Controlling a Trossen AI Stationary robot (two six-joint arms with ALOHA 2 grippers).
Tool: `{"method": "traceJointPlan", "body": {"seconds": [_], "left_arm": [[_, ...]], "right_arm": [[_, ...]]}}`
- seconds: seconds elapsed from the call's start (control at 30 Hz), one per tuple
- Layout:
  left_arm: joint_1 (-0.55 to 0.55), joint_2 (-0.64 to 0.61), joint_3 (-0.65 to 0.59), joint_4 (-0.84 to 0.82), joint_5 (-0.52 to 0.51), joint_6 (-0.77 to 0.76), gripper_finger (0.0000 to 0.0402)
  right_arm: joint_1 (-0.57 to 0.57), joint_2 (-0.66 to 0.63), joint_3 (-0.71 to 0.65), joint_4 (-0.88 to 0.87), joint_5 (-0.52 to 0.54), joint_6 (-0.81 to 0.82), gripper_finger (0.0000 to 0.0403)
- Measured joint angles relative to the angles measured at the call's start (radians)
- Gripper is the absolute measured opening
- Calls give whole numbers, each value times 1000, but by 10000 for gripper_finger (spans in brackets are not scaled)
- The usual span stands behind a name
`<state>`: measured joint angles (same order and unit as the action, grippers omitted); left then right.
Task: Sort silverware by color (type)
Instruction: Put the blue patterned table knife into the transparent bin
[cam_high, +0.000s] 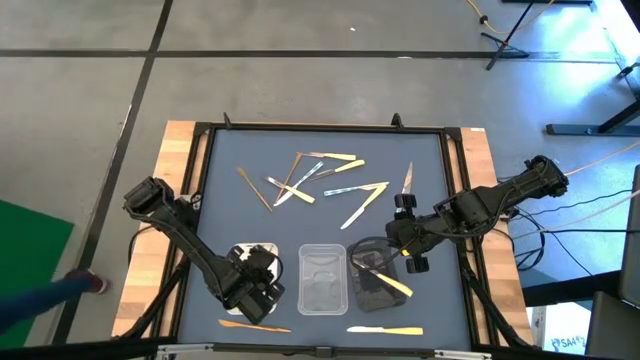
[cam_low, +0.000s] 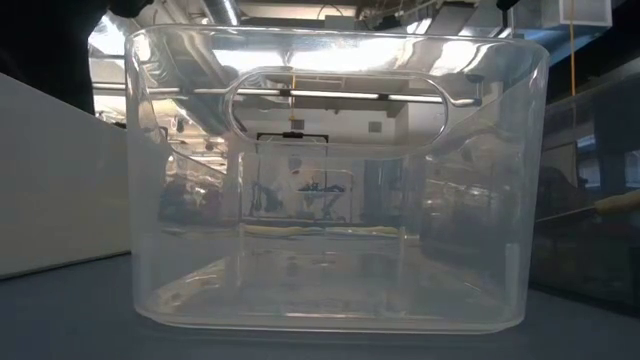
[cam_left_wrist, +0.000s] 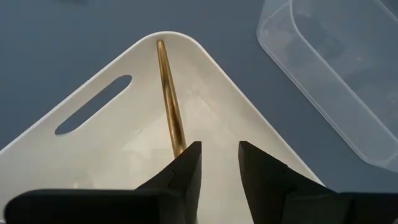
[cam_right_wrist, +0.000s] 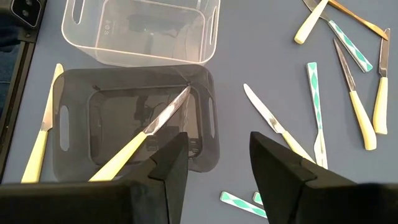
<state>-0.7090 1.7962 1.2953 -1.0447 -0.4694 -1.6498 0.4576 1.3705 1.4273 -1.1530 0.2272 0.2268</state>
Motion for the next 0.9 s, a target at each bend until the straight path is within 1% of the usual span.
{"method": "traceJointPlan", "body": {"seconds": [0.23, 0.33, 0.6, 0.77, 0.9], "left_arm": [[0, 0, 0, 0, 1, 2, 109], [0, -4, 0, 0, 18, 1, 109], [0, -60, 0, 1, 27, 6, 109], [0, -107, 0, 10, 25, 61, 109], [9, -129, 0, 11, 3, 110, 109]], "right_arm": [[0, 0, 0, 0, 0, 0, 159], [0, 0, 0, 0, 0, 0, 159], [0, 0, 0, -8, 0, 0, 159], [0, 0, 0, -63, 0, 0, 159], [0, 0, 0, -102, 0, -4, 159]]}}
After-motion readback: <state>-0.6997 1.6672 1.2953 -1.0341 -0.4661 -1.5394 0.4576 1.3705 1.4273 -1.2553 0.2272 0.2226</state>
